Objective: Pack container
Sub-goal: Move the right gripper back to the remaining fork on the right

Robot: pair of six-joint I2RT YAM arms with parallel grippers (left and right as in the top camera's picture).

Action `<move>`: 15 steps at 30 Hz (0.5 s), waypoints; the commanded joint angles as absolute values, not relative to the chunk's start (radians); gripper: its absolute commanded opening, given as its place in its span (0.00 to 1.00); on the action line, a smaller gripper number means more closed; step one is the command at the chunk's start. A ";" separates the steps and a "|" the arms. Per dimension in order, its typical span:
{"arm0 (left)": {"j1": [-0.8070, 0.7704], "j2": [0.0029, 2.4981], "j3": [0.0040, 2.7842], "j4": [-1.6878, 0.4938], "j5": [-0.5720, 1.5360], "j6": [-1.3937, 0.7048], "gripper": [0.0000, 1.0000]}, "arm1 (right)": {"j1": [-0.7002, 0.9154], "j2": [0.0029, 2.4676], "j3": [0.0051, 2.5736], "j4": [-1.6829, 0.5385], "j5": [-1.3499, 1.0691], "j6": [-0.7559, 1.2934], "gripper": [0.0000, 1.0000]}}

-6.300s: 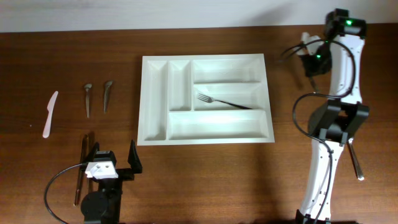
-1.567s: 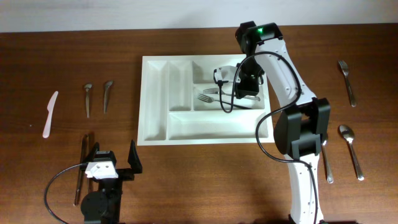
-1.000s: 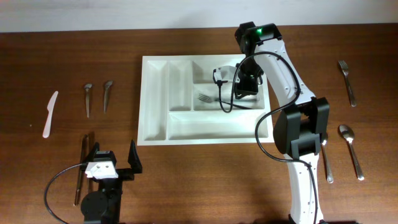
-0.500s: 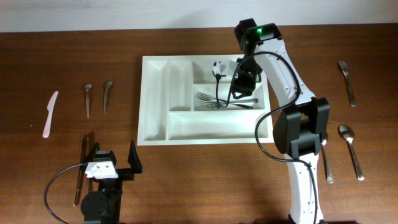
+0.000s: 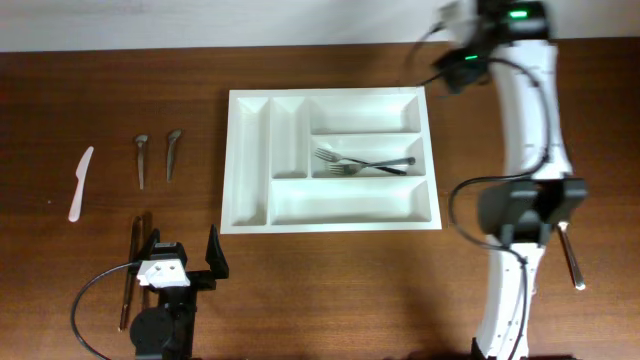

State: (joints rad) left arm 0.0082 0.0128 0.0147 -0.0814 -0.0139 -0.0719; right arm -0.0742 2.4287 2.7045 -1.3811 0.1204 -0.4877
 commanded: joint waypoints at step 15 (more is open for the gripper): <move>0.012 0.006 0.009 -0.082 -0.006 -0.063 0.99 | -0.368 2.440 2.637 -1.223 0.062 -0.359 0.99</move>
State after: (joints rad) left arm 0.0082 0.0128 0.0147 -0.0814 -0.0139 -0.0719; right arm -0.3134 2.4287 2.6759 -1.2343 0.1223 -0.3637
